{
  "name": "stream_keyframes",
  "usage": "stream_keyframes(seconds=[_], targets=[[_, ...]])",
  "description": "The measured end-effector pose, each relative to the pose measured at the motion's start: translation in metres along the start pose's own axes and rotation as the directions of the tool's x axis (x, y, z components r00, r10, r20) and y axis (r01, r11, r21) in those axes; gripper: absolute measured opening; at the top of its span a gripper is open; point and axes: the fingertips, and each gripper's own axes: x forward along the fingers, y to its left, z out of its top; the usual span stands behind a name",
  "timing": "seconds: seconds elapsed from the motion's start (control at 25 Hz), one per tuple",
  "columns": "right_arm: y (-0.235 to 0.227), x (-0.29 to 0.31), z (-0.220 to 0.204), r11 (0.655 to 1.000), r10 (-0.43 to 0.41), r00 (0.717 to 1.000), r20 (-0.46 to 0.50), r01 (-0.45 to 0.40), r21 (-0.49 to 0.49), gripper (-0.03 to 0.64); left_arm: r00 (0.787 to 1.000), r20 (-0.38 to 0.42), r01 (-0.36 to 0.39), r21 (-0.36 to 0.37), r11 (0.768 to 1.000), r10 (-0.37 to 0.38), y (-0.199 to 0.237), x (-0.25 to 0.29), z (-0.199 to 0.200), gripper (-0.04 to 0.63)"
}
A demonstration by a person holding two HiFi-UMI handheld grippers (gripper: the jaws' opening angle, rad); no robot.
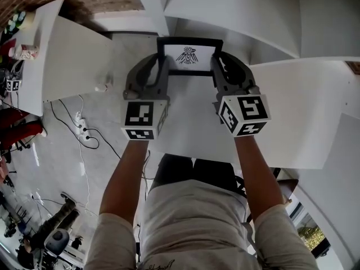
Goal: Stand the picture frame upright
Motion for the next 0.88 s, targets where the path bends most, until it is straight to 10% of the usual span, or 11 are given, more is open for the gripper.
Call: stream_keyframes(seconds=[0.88], targets=[[-0.014,0.024,-0.015,0.998,0.006,0.999,-0.042,-0.003,0.064,0.078,0.998,-0.066,-0.014,-0.043,0.999,0.011,0.010,0.030,-0.024,0.075]])
